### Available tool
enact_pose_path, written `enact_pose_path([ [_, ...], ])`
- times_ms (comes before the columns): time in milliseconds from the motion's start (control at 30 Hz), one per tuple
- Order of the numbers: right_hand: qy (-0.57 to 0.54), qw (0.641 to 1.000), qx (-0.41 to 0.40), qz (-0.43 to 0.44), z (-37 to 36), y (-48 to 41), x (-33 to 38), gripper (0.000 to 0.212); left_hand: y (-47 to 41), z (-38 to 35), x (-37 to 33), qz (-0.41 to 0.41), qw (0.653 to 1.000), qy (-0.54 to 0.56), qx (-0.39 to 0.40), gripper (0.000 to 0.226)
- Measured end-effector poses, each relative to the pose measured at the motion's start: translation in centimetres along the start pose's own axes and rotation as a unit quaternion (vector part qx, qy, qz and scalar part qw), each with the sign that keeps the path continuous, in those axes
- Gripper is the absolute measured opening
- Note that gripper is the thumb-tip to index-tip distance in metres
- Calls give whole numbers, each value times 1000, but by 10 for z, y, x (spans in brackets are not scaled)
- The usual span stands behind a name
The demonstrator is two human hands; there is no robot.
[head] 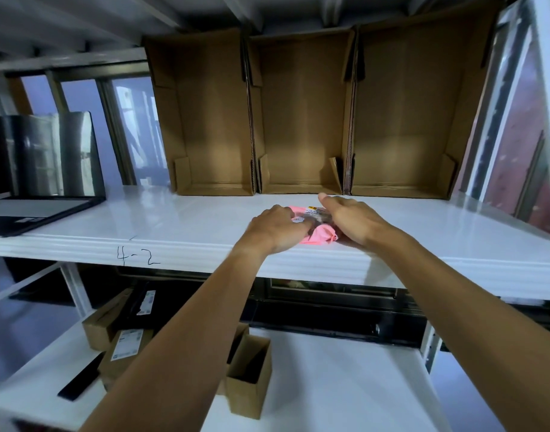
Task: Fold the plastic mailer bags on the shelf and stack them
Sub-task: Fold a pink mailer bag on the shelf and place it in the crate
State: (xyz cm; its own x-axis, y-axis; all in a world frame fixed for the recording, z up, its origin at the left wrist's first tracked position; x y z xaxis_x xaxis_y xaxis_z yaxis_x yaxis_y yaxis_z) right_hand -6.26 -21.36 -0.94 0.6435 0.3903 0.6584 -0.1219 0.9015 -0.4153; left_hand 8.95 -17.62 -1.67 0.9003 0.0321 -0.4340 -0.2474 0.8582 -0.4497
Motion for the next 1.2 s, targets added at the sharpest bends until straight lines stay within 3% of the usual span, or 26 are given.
enact_pose_path([
  [167,29,995,-24,97,7,12,20,64,-5,-2,5,22,1000,19,-3,30],
  [300,167,977,19,131,-12,8,16,61,-11,-2,9,29,999,-9,-26,42],
  [400,243,954,64,166,-23,8,17,43,-17,-4,15,40,998,-7,-37,44],
  [567,133,974,55,172,-24,15,30,27,-16,-5,15,37,999,1,-28,48],
  [700,53,990,72,110,-29,9,20,26,-7,-3,3,-14,1000,-15,0,48],
  [867,-143,987,60,-39,-14,7,3,28,0,-7,-6,-61,994,-76,41,47],
  [1033,-10,999,32,24,-10,9,8,33,7,-15,-13,-91,987,-96,95,55],
  [1200,5,997,64,-48,-21,9,0,26,12,-14,-17,-78,985,-99,114,68],
])
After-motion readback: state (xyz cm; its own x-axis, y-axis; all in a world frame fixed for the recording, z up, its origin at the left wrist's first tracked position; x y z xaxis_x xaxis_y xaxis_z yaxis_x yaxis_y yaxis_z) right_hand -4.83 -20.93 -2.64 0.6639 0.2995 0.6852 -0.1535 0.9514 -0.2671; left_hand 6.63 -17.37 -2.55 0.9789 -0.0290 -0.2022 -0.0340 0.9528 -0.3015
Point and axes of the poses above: each hand's wrist, its own y-axis away from the middle knuckle, its own z-axis out of the back of the hand, x = y × z, the point moved 9 cm from there along -y, towards the middle knuckle, and after that the axes turned 15 degrees about -x, right-handed, at the moved point
